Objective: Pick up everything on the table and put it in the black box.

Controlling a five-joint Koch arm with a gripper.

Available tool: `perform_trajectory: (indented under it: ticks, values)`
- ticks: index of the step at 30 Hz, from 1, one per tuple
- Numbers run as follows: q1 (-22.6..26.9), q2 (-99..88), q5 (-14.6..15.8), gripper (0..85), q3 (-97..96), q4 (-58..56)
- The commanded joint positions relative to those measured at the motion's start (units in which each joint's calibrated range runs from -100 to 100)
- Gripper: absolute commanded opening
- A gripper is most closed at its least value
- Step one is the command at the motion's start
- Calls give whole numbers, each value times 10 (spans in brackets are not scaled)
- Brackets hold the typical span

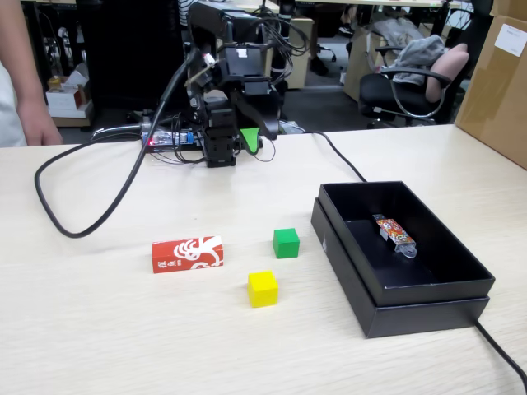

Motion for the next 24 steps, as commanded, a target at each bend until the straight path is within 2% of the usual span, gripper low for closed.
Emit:
perform_trajectory:
  ticks: [1, 12, 24]
  values:
    - [4, 132, 9, 503, 148, -60]
    - [16, 388, 44, 500, 292, -60]
    - [11, 497, 54, 501, 317, -60]
